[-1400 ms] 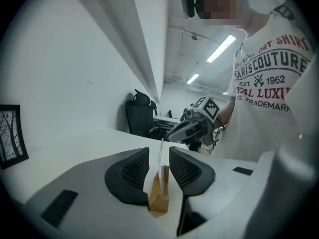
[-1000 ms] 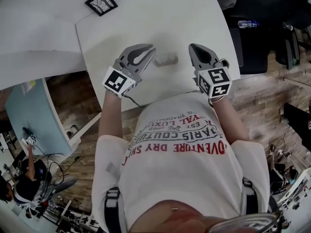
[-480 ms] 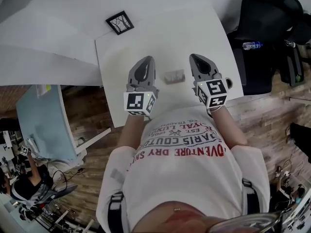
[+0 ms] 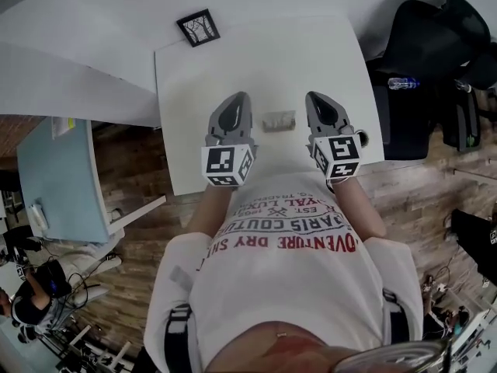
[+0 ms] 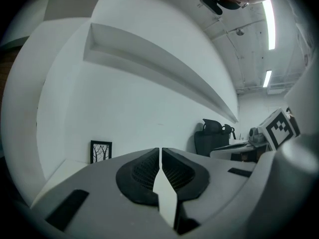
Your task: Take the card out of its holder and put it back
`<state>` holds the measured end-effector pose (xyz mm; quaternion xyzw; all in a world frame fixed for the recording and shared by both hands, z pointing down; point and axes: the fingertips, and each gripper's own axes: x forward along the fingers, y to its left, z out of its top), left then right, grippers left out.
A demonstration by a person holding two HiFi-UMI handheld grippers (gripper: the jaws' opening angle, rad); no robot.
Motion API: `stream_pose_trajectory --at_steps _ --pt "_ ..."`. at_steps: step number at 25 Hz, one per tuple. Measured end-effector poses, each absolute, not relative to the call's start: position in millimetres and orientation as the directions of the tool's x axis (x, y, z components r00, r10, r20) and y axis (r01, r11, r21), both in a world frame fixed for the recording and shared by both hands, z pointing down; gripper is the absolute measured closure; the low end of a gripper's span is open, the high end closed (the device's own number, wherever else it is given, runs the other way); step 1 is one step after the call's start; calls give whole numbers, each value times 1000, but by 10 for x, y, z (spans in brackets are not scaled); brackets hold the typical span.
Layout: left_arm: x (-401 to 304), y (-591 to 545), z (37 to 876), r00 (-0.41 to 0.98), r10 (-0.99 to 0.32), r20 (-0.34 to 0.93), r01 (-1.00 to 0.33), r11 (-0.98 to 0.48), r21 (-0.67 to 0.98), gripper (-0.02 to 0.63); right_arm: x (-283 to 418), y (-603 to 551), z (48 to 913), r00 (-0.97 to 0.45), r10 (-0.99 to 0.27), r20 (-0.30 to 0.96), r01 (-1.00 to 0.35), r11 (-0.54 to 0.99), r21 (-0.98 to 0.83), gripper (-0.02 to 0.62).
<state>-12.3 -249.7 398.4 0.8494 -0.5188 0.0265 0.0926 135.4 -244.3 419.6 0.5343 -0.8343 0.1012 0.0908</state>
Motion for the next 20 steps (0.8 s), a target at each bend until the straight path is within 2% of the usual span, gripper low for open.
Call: stream_pose_trajectory --at_steps 20 --pt "-174 -2495 4123 464 -867 180 -886 -450 115 568 1336 -2422 4372 -412 -858 307 -910 405 -88 571"
